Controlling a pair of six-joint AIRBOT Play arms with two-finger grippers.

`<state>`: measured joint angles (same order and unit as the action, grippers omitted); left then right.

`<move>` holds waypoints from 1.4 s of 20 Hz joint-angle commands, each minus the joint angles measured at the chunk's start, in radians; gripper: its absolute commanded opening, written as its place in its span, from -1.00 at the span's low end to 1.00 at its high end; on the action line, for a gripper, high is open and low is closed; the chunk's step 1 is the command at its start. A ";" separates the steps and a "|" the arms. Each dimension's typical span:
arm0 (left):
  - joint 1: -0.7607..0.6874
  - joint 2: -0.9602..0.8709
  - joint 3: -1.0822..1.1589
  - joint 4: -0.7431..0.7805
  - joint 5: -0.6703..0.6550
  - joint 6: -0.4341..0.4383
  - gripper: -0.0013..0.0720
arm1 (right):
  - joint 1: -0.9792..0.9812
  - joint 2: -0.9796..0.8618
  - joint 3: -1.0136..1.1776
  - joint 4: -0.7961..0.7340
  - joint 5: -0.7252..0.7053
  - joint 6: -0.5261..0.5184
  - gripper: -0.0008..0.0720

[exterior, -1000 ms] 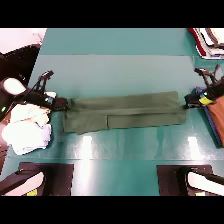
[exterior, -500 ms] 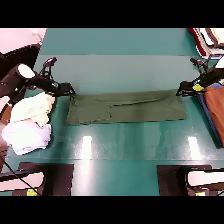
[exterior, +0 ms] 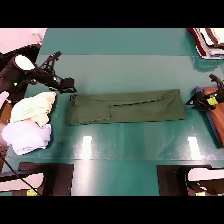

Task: Fold the shirts.

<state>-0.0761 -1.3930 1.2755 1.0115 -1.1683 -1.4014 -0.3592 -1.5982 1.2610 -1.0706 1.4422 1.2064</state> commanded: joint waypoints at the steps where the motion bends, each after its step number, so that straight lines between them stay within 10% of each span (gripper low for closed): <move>1: -0.104 0.000 0.003 -0.024 0.084 -0.048 -0.90 | -0.035 -0.077 -0.008 0.090 0.005 -0.038 0.55; 5: -0.224 -0.034 0.003 -0.024 0.182 -0.121 -0.90 | 0.063 -0.151 0.043 0.104 0.000 -0.038 0.54; 10: -0.348 -0.162 0.019 -0.064 0.278 -0.173 -0.90 | 0.164 -0.167 0.096 0.116 0.028 -0.080 -0.93; 28: -0.531 -0.501 0.341 -0.105 0.311 -0.196 -0.90 | 0.586 0.162 0.462 0.426 0.060 0.035 -0.93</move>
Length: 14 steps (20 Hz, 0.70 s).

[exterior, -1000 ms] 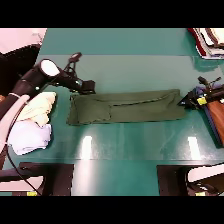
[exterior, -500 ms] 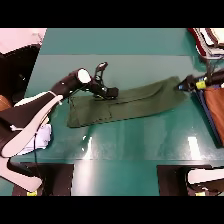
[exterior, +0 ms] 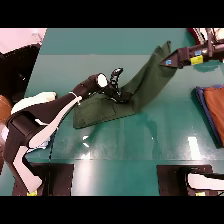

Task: Fold the shirts.

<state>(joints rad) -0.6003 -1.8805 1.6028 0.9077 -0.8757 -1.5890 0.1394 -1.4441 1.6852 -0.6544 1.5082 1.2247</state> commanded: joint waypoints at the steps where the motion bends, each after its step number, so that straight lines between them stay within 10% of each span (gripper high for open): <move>1: -0.007 -0.013 0.013 0.008 0.012 -0.009 -0.90 | 0.115 0.008 0.043 0.010 -0.010 0.016 -0.93; 14: 0.341 0.344 0.022 0.278 -0.249 0.027 -0.90 | 0.461 -0.053 0.043 0.061 -0.215 0.001 -0.93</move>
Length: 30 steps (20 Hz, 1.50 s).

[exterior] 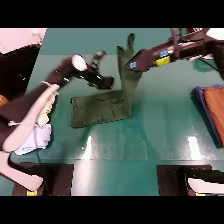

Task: Fold the shirts.

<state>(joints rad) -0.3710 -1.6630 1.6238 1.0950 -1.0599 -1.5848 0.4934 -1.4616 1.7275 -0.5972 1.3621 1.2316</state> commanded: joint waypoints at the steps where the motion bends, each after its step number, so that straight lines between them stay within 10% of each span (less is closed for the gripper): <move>1: 0.162 0.183 0.001 0.113 -0.068 0.023 -0.90 | 0.170 -0.069 0.002 0.004 -0.103 -0.006 -0.93; 3: 0.245 0.275 0.001 0.150 -0.066 0.023 -0.90 | 0.297 -0.151 0.002 0.004 -0.205 -0.039 -0.89; 6: 0.339 0.375 0.001 0.163 -0.077 0.022 -0.90 | 0.433 -0.274 0.021 0.000 -0.279 -0.090 0.57; 12: 0.373 0.418 0.001 0.158 -0.153 0.051 -0.90 | 0.320 -0.333 0.087 -0.151 -0.010 -0.009 0.31; 18: 0.373 0.418 0.000 0.154 -0.193 0.074 -0.90 | -0.013 -0.101 -0.391 -0.289 -0.133 0.095 0.31; 20: 0.373 0.418 0.000 0.147 -0.185 0.074 -0.90 | -0.113 -0.056 -0.547 -0.248 -0.221 0.105 0.91; 22: 0.373 0.418 0.000 0.143 -0.180 0.074 -0.90 | -0.155 -0.075 -0.621 -0.172 -0.259 0.103 0.93; 28: 0.373 0.418 0.000 0.130 -0.182 0.074 -0.90 | -0.035 -0.270 -0.542 -0.037 -0.289 0.053 0.73; 30: 0.373 0.418 0.000 0.117 -0.183 0.074 -0.90 | 0.023 -0.336 -0.455 -0.014 -0.286 0.049 0.33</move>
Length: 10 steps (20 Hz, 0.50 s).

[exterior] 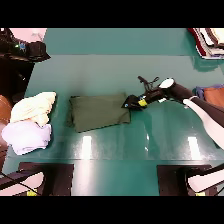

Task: Fold the shirts.

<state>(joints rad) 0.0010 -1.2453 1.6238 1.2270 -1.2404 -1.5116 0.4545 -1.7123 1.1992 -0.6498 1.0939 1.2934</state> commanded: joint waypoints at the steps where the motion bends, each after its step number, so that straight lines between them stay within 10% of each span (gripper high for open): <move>1: 0.001 0.001 0.000 -0.026 -0.005 0.001 -0.90 | 0.085 -0.109 0.115 0.039 -0.018 -0.015 0.07; 3: -0.020 0.001 -0.003 -0.030 -0.007 0.001 -0.90 | 0.118 -0.134 0.187 0.015 -0.014 -0.021 -0.92; 10: -0.183 0.001 -0.046 -0.030 0.002 0.000 -0.90 | -0.146 0.079 0.233 -0.194 0.001 0.052 -0.93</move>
<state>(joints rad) -0.1265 -1.2453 1.5898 1.1992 -1.2423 -1.5105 0.4332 -1.7206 1.4158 -0.7437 1.0782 1.2984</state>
